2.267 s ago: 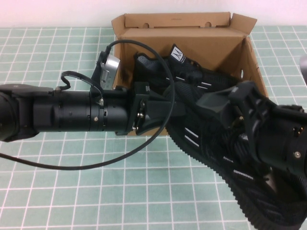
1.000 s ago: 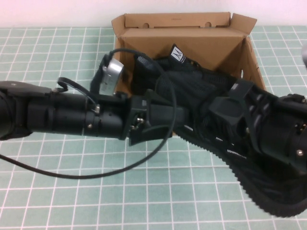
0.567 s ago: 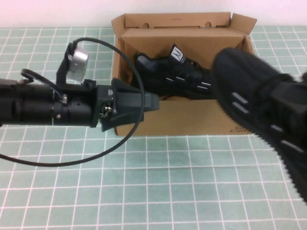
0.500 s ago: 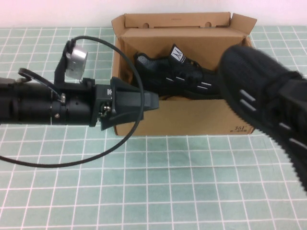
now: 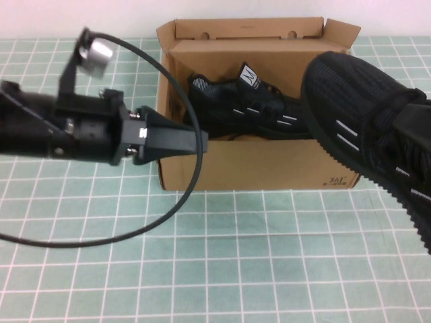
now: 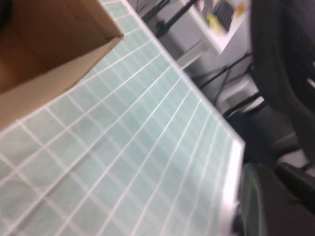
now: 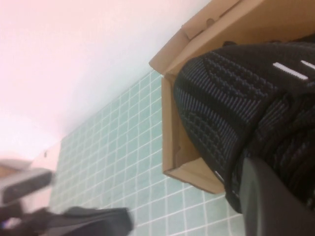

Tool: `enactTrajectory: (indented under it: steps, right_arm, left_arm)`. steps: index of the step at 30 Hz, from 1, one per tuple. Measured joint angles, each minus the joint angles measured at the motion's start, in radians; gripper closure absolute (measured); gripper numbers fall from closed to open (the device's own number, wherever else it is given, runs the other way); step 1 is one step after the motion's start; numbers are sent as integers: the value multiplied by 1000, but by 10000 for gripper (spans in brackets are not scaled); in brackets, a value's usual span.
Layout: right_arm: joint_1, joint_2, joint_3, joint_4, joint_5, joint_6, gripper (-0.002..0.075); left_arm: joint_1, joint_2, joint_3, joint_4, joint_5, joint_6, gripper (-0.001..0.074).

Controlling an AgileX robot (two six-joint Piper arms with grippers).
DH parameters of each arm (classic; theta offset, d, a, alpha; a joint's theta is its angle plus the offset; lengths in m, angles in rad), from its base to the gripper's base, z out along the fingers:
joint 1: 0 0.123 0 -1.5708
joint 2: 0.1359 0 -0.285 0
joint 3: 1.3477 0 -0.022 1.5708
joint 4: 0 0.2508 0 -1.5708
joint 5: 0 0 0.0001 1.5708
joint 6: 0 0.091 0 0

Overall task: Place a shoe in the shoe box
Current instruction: Place the shoe in the shoe box

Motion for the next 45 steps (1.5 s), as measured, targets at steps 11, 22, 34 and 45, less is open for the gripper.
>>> enactTrajectory:
  steps: [11,22,34,45]
  right_arm:
    - [0,8,0,-34,10,-218,725]
    - [0,113,-148,161,192,-819,725]
    - [-284,272,-334,656,154,-1339,725]
    - [-607,472,-424,1545,138,-2225,726]
  left_arm:
    - [0,-323,-68,517,-215,-250,735]
    - [0,-447,-68,652,-206,-376,735]
    - [0,-447,-68,656,-174,-420,735]
    - [0,-458,-68,715,-165,-471,735]
